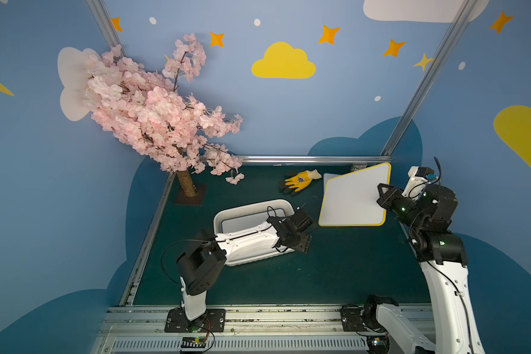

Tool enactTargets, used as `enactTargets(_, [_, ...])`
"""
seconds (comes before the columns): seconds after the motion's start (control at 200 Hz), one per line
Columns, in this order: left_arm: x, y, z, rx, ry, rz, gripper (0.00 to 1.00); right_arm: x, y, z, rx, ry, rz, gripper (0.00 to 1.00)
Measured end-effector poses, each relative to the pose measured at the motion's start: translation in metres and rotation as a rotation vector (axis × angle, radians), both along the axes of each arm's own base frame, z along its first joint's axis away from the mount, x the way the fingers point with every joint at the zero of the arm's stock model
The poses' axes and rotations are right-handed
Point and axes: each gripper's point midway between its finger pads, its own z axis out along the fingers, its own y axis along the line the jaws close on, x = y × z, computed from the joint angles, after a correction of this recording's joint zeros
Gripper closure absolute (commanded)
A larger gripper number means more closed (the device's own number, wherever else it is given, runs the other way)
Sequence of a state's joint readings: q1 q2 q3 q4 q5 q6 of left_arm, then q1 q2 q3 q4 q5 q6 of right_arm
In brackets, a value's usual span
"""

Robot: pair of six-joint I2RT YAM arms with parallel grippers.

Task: Put the whiteboard into the storage box
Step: Move the storage box to the center of the board.

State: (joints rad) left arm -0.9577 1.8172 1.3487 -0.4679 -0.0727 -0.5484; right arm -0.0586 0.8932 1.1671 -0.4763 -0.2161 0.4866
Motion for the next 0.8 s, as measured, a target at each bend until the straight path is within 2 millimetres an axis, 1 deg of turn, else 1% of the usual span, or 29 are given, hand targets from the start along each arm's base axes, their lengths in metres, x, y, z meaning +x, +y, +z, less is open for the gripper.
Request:
enactTargets(0.09, [0.003,0.000,0.017,-0.061,-0.023,-0.016,0.08,0.000,0.002,0.004,0.010,-0.004,0.011,1.00])
enactTargets(0.19, [0.010,0.001,0.035,-0.123,-0.035,-0.023,0.04,0.002,0.003,0.009,0.020,-0.010,0.023,1.00])
enactTargets(0.26, [0.016,0.007,0.048,-0.156,-0.044,-0.024,0.02,0.003,0.005,0.011,0.029,-0.013,0.035,1.00])
enactTargets(0.33, [0.024,0.019,0.064,-0.180,-0.058,-0.016,0.01,0.005,0.007,0.012,0.045,-0.009,0.048,1.00])
enactTargets(0.426, [0.038,0.043,0.087,-0.195,-0.084,0.011,0.00,0.009,0.012,0.009,0.077,0.008,0.078,1.00])
enactTargets(0.541, [0.054,0.074,0.122,-0.186,-0.130,0.049,0.00,0.015,0.022,0.005,0.138,0.030,0.123,1.00])
enactTargets(0.671, [0.062,0.097,0.161,-0.164,-0.204,0.057,0.00,0.021,0.035,0.003,0.220,0.031,0.184,1.00])
enactTargets(0.746, [0.064,0.106,0.176,-0.146,-0.244,0.049,0.00,0.023,0.046,-0.003,0.262,0.044,0.217,1.00])
enactTargets(0.801, [0.064,0.113,0.179,-0.130,-0.261,0.044,0.00,0.023,0.054,-0.011,0.288,0.063,0.243,1.00])
